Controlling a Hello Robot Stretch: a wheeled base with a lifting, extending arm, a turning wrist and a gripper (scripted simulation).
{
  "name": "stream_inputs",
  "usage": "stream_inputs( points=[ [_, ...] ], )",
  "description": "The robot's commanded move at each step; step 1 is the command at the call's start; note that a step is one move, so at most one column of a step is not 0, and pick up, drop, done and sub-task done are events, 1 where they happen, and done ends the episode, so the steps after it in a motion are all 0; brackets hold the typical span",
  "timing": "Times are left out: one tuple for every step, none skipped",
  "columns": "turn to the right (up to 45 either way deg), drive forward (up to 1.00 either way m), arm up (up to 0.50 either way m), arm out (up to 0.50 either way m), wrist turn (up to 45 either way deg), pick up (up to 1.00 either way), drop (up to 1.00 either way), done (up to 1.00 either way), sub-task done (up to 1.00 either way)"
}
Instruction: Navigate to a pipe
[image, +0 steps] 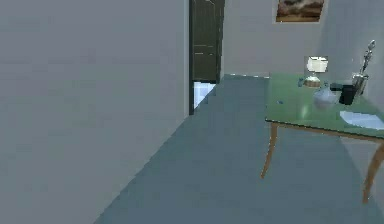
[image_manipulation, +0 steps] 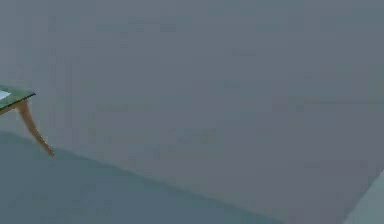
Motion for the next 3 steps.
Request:
stream_inputs(
  points=[
    [0.0,1.00,0.00,0.00,0.0,0.00,0.00,0.00,0.00],
    [0.0,0.75,0.00,0.00,0.0,0.00,0.00,0.00,0.00],
    [21.0,0.00,0.00,0.00,0.0,0.00,0.00,0.00,0.00]
  ],
)
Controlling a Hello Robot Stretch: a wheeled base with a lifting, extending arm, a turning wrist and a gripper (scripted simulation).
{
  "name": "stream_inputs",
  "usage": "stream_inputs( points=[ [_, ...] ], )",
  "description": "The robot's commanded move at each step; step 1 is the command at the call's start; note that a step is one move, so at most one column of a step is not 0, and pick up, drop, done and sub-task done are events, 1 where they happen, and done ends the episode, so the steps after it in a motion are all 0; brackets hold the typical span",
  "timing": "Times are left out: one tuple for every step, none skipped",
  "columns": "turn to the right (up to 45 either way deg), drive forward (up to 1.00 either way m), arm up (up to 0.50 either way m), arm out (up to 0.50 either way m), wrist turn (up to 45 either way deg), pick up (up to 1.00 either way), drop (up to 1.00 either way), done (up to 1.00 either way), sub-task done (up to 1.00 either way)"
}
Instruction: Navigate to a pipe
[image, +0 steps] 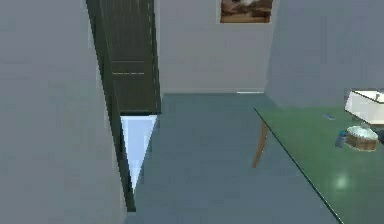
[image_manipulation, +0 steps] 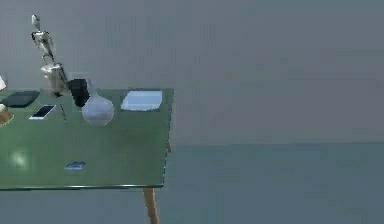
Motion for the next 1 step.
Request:
stream_inputs(
  points=[
    [0.0,1.00,0.00,0.00,0.0,0.00,0.00,0.00,0.00]
  ],
)
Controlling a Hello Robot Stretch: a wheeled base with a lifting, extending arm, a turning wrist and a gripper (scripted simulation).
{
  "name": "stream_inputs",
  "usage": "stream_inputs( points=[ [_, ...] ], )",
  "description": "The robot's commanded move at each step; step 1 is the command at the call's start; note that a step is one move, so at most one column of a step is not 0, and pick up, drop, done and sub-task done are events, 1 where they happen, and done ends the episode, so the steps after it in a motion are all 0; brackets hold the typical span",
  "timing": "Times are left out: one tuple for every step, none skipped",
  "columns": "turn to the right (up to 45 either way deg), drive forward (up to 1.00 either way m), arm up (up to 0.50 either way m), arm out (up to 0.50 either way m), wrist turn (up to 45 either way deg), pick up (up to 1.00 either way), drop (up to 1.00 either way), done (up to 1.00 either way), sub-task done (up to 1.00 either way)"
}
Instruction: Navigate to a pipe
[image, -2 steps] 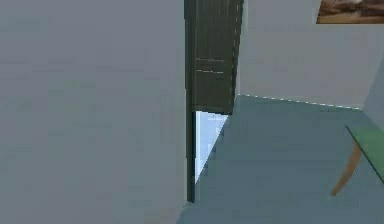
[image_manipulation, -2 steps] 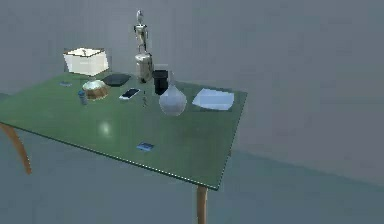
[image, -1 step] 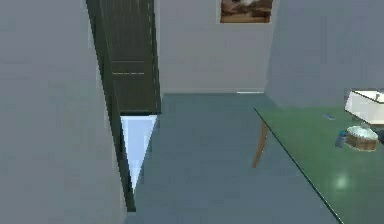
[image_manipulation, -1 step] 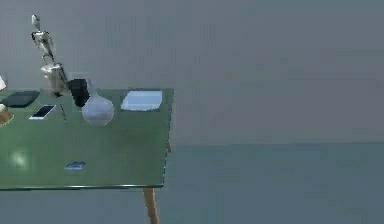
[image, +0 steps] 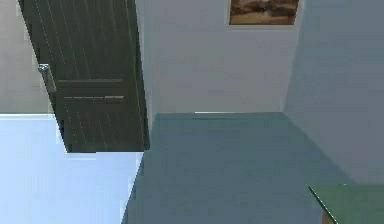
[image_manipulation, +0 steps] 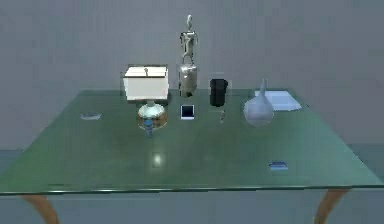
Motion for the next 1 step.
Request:
stream_inputs(
  points=[
    [0.0,0.50,0.00,0.00,0.0,0.00,0.00,0.00,0.00]
  ],
)
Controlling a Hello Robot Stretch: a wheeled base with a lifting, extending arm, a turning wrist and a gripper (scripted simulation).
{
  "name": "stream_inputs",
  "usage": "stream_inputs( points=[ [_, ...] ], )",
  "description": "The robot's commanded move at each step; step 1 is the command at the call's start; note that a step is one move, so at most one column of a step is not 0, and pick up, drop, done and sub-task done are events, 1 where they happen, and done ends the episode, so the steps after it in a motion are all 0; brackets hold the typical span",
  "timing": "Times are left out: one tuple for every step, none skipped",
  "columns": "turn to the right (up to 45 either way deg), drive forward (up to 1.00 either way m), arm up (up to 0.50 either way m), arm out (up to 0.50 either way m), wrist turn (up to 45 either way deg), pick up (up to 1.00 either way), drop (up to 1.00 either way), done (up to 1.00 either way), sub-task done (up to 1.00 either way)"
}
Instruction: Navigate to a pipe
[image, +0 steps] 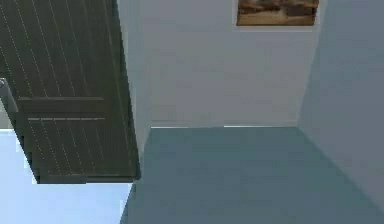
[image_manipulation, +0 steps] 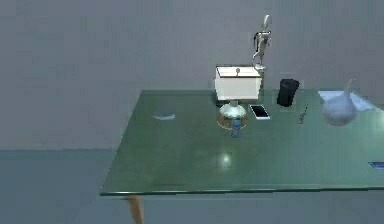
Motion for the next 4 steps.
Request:
stream_inputs(
  points=[
    [-45.0,0.00,0.00,0.00,0.0,0.00,0.00,0.00,0.00],
    [-27.0,0.00,0.00,0.00,0.0,0.00,0.00,0.00,0.00],
    [0.0,1.00,0.00,0.00,0.0,0.00,0.00,0.00,0.00],
    [-3.0,0.00,0.00,0.00,0.0,0.00,0.00,0.00,0.00]
  ],
)
